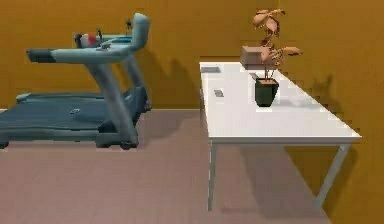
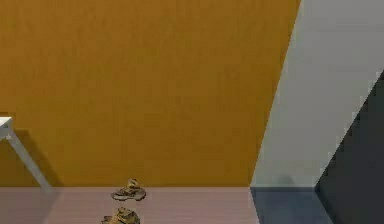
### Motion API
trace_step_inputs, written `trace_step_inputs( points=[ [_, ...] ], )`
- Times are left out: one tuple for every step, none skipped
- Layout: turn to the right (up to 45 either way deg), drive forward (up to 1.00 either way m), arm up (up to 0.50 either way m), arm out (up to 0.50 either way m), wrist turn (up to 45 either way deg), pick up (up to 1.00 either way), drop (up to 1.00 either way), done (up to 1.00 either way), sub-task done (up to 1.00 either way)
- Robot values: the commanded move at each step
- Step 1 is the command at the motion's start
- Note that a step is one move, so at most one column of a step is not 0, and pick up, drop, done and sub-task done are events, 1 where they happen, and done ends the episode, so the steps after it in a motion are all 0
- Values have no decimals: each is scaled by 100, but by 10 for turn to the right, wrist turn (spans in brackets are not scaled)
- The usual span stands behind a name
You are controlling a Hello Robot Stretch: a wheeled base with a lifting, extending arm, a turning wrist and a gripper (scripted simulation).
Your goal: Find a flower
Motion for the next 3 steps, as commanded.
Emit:
trace_step_inputs(
  points=[
    [-450,0,0,0,0,0,0,0,0],
    [-450,0,0,0,0,0,0,0,0],
    [-150,0,0,0,0,0,0,0,0]
  ],
)
